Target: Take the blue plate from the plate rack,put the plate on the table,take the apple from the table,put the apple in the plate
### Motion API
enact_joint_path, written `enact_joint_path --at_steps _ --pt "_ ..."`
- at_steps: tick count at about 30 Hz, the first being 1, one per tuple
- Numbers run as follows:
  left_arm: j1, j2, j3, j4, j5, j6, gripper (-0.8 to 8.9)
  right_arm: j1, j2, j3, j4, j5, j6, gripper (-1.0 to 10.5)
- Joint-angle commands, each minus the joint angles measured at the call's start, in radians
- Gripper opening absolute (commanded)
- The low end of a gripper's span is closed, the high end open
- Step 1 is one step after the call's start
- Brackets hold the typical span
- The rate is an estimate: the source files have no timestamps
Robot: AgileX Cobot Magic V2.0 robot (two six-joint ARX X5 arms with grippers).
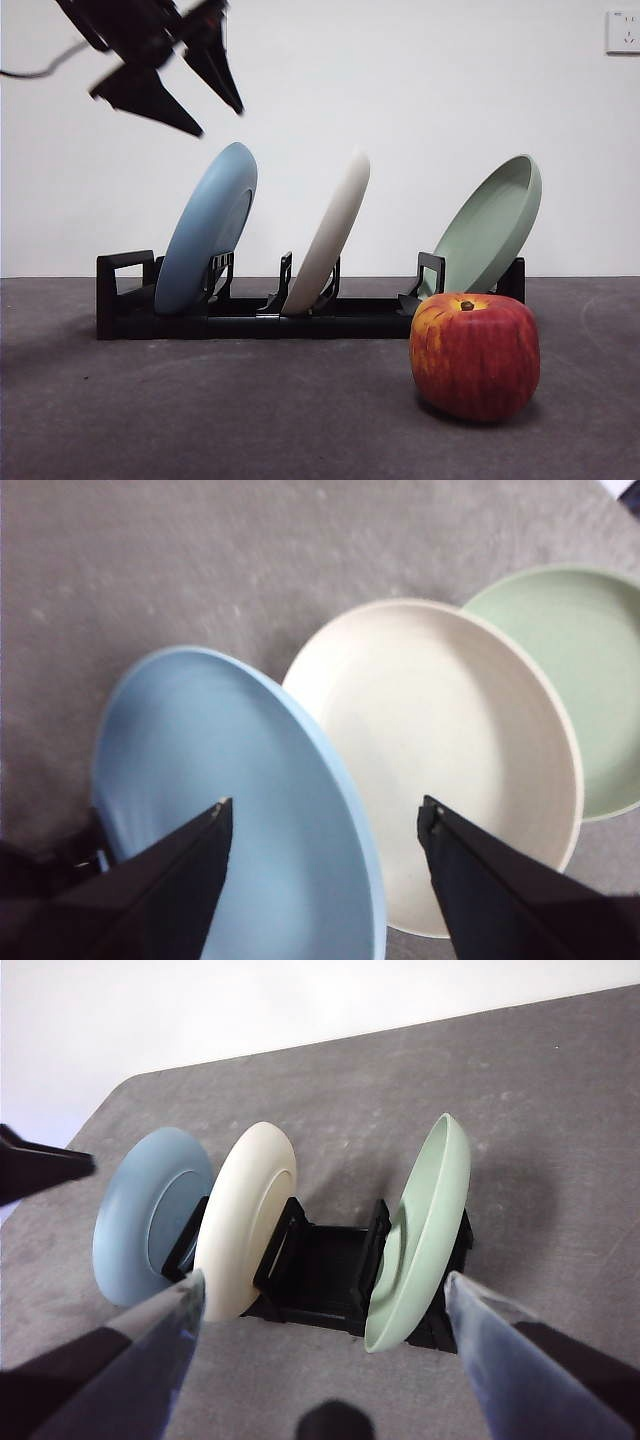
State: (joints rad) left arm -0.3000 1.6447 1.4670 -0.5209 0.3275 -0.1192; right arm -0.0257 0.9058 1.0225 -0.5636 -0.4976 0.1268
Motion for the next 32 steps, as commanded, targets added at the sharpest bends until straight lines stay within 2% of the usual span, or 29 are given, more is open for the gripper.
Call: enact_joint_path --at_steps 1,7,8,11,12,18,23,26,32 --pt "-0.023 0.044 0.0 0.01 -0.012 0.019 3.15 0.002 0.001 0.003 0.001 -0.002 0.007 4.1" --pt "-0.041 0.088 0.0 0.01 -0.014 0.019 3.01 0.002 0.001 0.003 0.001 -0.002 0.007 4.1" --pt "-0.041 0.088 0.0 0.01 -0.017 0.019 2.6 0.002 0.001 0.003 0.001 -0.002 0.007 4.1" --pt "-0.041 0.087 0.0 0.019 -0.012 0.019 -0.3 0.002 0.001 0.003 0.001 -0.001 0.007 4.1" --pt "-0.041 0.087 0.0 0.022 -0.01 0.019 -0.03 0.002 0.001 0.003 0.001 -0.001 0.007 4.1" --pt "-0.04 0.079 0.042 -0.035 0.034 0.018 -0.08 0.002 0.001 0.003 0.002 0.0 0.007 4.1" --pt "-0.041 0.073 0.211 -0.198 0.153 0.019 -0.08 0.002 0.001 0.003 0.002 0.0 0.007 4.1" --pt "-0.041 0.073 0.343 -0.319 0.186 0.02 -0.08 0.002 0.001 0.003 0.002 0.0 0.007 4.1" --pt "-0.061 0.061 0.599 -0.627 0.197 0.161 -0.08 0.002 0.001 0.003 0.002 0.0 0.006 4.1"
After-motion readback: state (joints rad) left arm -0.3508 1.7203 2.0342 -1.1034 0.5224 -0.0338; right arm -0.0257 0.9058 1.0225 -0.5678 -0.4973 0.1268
